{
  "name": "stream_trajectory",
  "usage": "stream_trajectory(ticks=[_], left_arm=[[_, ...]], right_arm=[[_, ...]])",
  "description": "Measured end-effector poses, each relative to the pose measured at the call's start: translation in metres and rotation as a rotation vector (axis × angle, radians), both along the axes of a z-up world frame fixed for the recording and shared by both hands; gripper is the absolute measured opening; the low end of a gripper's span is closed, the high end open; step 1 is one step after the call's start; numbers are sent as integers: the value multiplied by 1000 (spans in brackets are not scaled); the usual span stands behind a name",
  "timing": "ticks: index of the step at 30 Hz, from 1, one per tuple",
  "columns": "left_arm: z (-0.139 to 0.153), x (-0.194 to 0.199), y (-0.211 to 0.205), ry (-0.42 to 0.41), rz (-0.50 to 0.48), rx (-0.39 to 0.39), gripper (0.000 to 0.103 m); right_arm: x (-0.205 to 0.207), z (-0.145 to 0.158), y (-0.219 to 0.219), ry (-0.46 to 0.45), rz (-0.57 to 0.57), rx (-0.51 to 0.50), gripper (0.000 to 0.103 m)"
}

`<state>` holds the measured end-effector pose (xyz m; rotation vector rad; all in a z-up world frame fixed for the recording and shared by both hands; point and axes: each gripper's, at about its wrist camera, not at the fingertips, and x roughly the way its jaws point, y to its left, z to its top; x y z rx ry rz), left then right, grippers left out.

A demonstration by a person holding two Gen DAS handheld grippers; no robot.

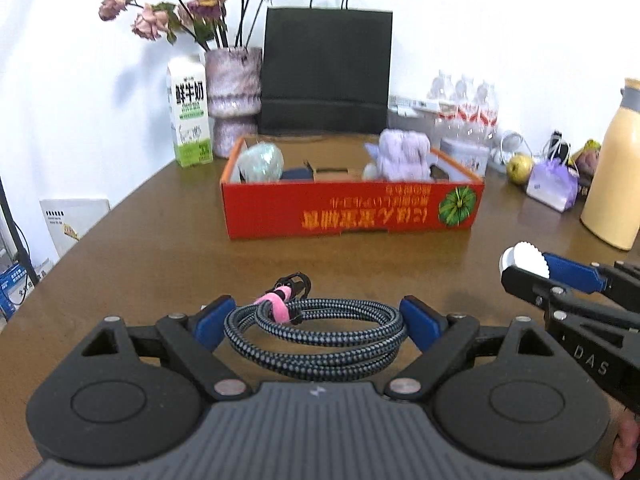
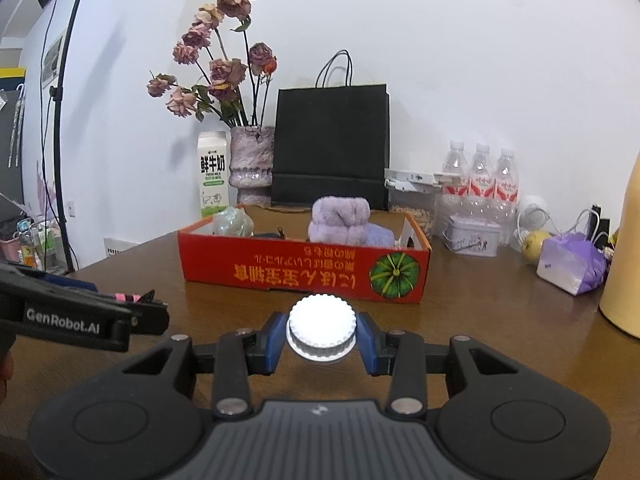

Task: Organize objects
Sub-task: 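Carry the cable and white cap over the red box with both grippers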

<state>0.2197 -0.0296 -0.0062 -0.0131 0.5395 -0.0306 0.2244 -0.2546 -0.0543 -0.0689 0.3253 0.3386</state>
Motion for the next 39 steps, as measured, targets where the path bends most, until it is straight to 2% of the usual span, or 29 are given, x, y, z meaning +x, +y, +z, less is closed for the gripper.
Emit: stream_trajectory(ticks=[11,22,39], left_arm=[[34,25,6,-90,-2,-19,90],[60,67,10,-158,21,-35,90],[72,144,16,-225,66,-89,90]], right_arm=[[26,35,23,-65,20,-27,37],[71,57,40,-104,6,-23,37],[157,66,58,-137,-25,44,37]])
